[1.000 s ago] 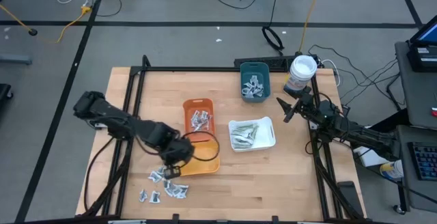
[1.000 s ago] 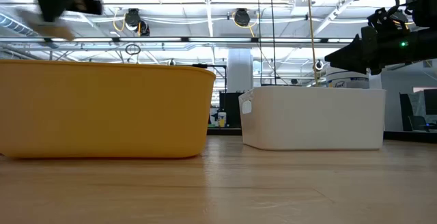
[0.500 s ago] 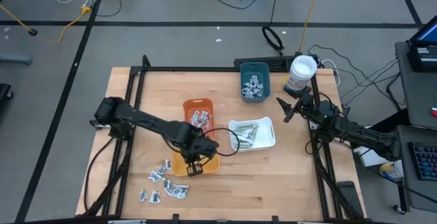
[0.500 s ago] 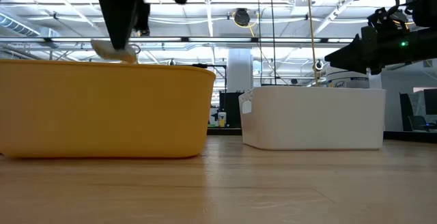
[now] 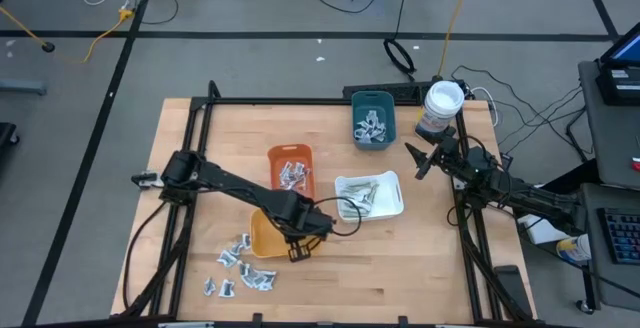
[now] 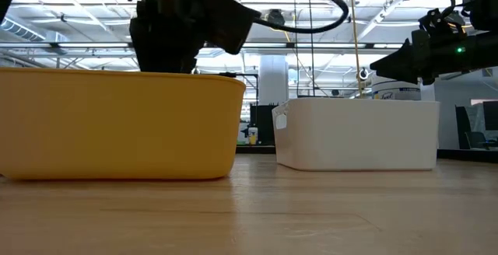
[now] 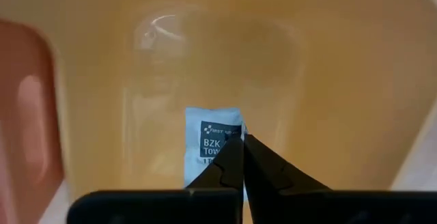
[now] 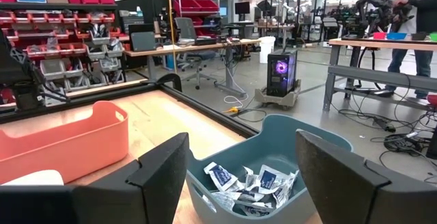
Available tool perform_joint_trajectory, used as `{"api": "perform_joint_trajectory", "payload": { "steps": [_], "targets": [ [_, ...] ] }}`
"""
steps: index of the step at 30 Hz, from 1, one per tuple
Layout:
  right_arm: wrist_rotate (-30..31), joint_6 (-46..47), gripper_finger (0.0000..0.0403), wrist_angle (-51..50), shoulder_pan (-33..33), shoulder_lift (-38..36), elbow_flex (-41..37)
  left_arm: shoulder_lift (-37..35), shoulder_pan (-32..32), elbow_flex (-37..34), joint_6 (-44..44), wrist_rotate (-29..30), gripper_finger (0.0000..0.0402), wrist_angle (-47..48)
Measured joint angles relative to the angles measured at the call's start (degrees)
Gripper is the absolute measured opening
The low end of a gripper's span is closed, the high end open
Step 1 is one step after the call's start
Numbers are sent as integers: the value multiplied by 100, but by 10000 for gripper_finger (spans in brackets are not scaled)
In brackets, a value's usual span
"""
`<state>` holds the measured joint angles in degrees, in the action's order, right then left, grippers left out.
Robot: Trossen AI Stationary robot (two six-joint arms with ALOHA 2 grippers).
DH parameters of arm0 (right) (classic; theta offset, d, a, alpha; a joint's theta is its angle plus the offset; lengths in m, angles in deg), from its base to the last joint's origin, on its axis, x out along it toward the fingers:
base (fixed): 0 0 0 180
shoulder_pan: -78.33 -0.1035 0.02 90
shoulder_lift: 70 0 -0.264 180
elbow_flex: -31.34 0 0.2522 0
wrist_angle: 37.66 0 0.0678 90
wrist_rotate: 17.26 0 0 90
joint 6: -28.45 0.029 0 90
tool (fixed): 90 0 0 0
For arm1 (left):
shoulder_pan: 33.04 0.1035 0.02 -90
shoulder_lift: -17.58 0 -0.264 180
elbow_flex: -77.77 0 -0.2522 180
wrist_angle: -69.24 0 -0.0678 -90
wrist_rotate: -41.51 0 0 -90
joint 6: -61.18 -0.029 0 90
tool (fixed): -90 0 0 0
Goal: Pick & Place First Aid Supplies
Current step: Put the gray sachet into the yellow bin
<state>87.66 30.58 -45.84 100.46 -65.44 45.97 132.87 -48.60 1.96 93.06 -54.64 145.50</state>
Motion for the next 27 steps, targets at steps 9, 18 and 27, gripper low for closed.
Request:
{"api": "perform_joint_trajectory", "payload": {
  "steps": [9, 18, 27],
  "targets": [
    [0, -2, 263, 0, 2, 2, 0, -6, 94, 0, 282, -130, 120, -28],
    [0, -1, 263, 0, 1, 1, -1, -283, 213, -2, 1438, -130, 270, 53],
    [0, -2, 263, 0, 0, 2, 0, -691, 383, -35, 3161, -65, 309, 88]
  ]
}}
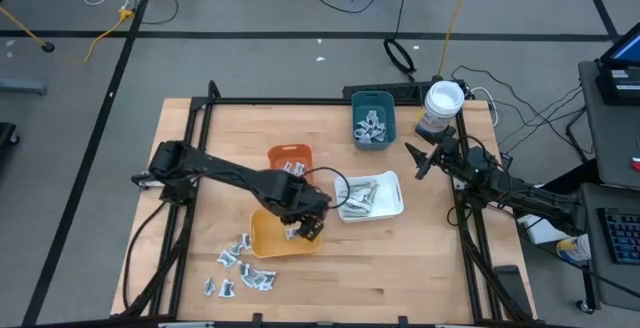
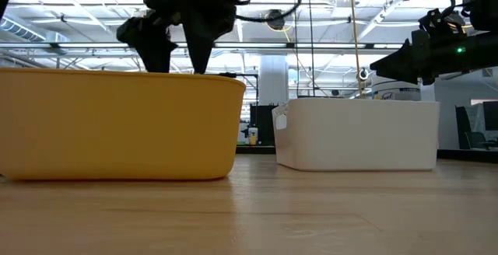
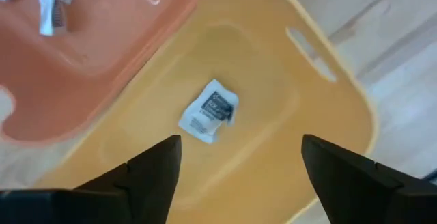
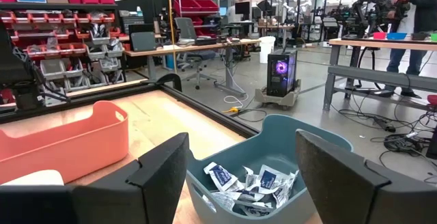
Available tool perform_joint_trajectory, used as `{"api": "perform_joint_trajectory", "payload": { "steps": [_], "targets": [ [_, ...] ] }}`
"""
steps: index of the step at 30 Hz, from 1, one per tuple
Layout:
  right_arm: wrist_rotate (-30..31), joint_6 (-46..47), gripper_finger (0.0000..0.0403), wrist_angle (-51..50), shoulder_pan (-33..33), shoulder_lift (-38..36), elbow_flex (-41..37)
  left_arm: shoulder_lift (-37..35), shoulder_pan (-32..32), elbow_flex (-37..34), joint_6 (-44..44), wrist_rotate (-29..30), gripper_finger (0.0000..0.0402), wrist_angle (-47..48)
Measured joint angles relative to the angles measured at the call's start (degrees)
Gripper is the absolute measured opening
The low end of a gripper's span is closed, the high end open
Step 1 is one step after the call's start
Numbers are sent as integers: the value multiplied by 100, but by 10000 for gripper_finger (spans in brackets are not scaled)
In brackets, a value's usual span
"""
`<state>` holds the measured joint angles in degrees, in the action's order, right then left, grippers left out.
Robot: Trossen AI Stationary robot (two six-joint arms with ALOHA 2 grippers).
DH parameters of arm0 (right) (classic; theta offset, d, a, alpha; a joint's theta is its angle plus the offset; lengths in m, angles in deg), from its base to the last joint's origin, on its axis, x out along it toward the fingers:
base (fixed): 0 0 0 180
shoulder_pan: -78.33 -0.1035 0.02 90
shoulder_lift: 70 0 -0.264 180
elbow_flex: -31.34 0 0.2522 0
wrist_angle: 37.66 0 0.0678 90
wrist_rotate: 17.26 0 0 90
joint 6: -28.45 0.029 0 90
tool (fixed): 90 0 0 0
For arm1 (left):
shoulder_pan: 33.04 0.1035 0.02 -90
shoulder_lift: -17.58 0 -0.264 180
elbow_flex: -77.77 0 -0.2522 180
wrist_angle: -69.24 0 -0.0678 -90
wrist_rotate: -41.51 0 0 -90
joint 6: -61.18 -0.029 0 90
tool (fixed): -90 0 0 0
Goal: Pick & Place First Aid Supplies
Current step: Put the gray sachet into the yellow bin
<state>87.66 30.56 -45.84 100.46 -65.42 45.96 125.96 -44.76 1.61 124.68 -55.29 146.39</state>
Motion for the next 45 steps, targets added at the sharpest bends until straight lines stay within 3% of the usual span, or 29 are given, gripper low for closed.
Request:
{"api": "perform_joint_trajectory", "payload": {
  "steps": [4, 15, 25, 30, 45],
  "targets": [
    [-1, 2, 263, 0, 1, -1, 0, -481, -130, -448, 547, 110, 302, -73],
    [0, 2, 263, 0, 2, -2, -2, -2246, -856, -2491, 1765, -30, 271, -58],
    [-2, 2, 263, 0, 0, 0, 0, -3469, -1662, -3561, 2553, -71, 257, -67],
    [-1, 0, 263, 0, 2, -1, 0, -3417, -2088, -3995, 2873, -51, 265, -318],
    [0, 0, 263, 0, 2, -2, 0, -2632, -2718, -5008, 3164, 644, 269, -2879]
  ]
}}
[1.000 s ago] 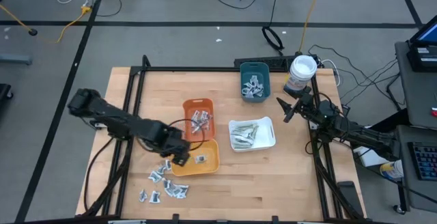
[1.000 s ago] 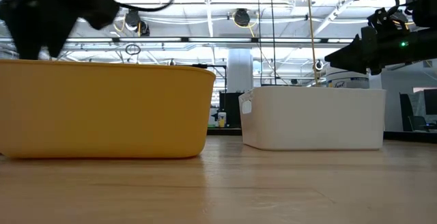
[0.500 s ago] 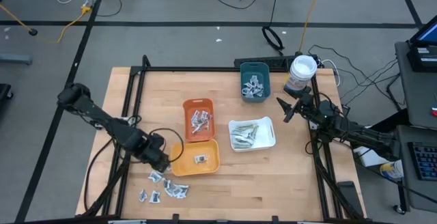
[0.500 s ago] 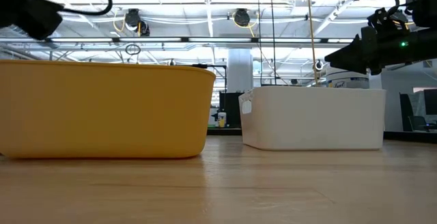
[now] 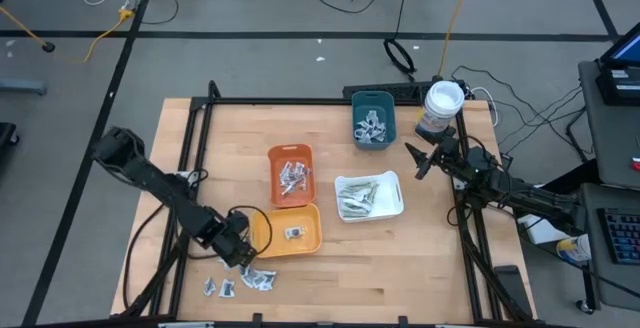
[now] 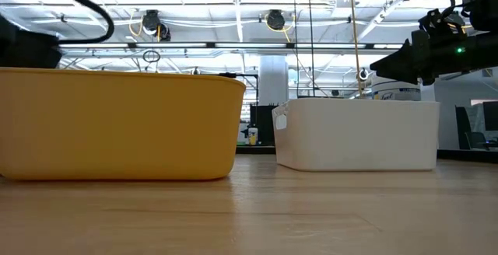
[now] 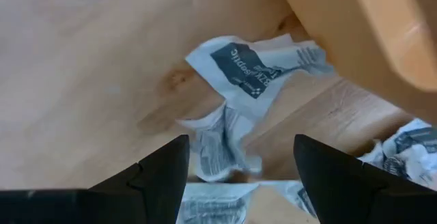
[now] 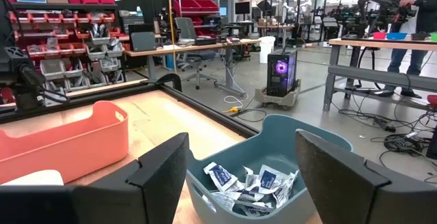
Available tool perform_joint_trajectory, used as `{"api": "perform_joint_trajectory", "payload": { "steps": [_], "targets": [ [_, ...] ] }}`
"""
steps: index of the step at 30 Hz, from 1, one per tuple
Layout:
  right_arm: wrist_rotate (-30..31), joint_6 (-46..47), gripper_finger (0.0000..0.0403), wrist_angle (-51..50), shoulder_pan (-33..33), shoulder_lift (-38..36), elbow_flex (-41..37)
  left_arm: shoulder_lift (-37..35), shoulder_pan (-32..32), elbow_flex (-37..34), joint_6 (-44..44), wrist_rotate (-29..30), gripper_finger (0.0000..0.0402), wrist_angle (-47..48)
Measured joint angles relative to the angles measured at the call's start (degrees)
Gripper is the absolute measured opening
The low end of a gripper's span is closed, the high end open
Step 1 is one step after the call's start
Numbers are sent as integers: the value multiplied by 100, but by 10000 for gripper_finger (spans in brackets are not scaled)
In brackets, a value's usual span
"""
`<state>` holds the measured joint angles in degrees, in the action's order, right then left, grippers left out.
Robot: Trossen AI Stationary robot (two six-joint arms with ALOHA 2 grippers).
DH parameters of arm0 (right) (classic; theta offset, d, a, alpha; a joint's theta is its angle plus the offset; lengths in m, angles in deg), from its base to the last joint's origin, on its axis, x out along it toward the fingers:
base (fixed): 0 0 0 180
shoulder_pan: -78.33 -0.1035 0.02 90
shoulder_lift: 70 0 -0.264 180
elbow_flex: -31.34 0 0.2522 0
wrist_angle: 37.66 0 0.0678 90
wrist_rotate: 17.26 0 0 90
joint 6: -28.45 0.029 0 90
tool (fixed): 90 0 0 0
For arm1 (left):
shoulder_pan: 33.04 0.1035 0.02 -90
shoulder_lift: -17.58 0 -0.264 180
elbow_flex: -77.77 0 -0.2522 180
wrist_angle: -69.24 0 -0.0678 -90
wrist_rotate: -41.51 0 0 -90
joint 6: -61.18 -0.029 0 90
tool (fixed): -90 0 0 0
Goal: Pick & Place First Aid Supplies
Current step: Put the gray sachet into the yellow bin
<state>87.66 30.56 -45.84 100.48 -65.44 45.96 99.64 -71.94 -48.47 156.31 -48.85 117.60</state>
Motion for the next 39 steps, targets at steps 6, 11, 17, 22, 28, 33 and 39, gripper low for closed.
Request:
{"api": "perform_joint_trajectory", "payload": {
  "steps": [6, 11, 17, 22, 28, 33, 39],
  "targets": [
    [-2, 0, 263, 0, -2, 0, 0, 87, -80, -106, -68, 28, 260, -221],
    [0, 0, 263, 0, -2, 0, -2, 92, -142, -139, -103, 37, 193, -195],
    [0, 0, 263, 0, 0, 2, 0, 79, -151, -250, -83, -64, 68, -157],
    [-1, 1, 263, -1, -1, 0, 0, -39, -251, -273, -136, -17, 13, -51],
    [0, 0, 263, 0, -2, 2, -2, -593, -378, -263, -164, -190, 8, 619],
    [-1, 1, 263, 0, 0, 1, -1, -1149, -448, -101, -707, -367, 8, 1366],
    [-2, 2, 263, 0, 0, 0, 0, -1421, -452, 272, -1917, -800, 6, 2206]
  ]
}}
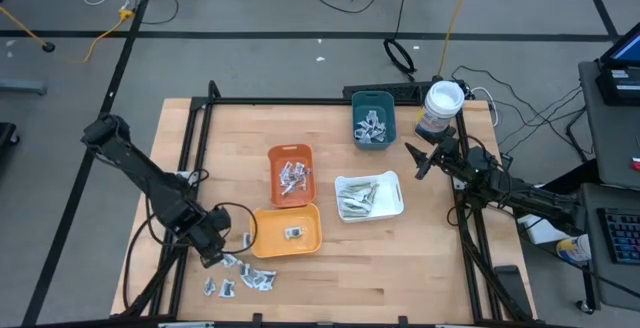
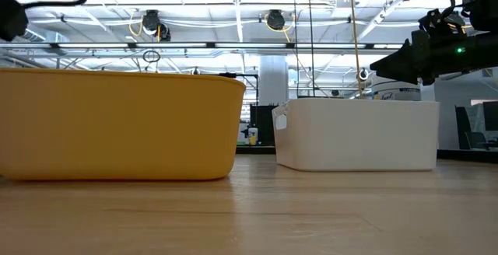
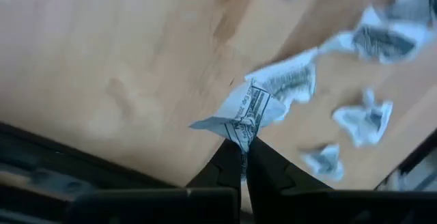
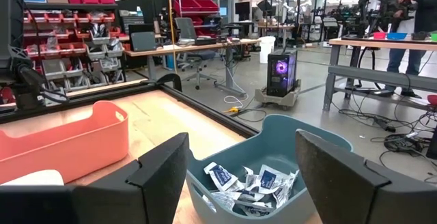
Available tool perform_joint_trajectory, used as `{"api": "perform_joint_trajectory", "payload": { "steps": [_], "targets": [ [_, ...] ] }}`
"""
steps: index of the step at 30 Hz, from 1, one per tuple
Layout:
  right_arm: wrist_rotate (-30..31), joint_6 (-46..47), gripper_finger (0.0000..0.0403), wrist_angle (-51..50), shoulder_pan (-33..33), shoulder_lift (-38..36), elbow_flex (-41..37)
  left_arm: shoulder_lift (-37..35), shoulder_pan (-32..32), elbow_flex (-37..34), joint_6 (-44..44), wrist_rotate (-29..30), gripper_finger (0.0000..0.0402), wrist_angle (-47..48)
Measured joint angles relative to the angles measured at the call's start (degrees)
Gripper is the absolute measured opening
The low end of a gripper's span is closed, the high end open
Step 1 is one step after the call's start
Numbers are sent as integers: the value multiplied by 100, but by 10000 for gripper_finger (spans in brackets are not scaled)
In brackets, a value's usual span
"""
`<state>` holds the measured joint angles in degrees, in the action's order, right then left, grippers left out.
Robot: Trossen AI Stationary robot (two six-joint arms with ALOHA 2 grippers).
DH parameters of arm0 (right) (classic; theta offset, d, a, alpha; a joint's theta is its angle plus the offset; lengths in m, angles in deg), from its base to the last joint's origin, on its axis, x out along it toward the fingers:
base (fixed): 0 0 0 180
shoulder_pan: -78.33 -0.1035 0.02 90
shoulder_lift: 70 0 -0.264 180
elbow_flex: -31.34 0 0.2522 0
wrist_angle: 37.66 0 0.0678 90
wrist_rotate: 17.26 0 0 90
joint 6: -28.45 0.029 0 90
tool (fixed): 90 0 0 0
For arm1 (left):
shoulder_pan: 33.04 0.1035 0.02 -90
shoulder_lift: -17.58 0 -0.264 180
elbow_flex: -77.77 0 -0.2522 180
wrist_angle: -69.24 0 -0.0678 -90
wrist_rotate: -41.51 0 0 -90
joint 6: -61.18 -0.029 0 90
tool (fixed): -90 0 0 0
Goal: Pick & Place First Aid Supplies
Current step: Put the gray sachet into the yellow bin
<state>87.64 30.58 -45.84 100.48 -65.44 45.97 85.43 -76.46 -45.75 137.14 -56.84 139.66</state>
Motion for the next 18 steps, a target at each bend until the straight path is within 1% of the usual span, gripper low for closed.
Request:
{"api": "perform_joint_trajectory", "payload": {
  "steps": [4, 7, 11, 18],
  "targets": [
    [0, 0, 263, 0, -2, 2, 0, 0, 2, 399, -760, -49, 5, 614],
    [1, -2, 263, 0, -1, 2, 0, 173, 72, 782, -1284, -72, 5, 984],
    [0, -2, 263, 0, -1, 2, 0, 826, 477, 1383, -2057, -161, 5, 1366],
    [0, -1, 263, 0, -1, 2, 0, 2033, 1369, 2569, -3074, -236, 4, 1438]
  ]
}}
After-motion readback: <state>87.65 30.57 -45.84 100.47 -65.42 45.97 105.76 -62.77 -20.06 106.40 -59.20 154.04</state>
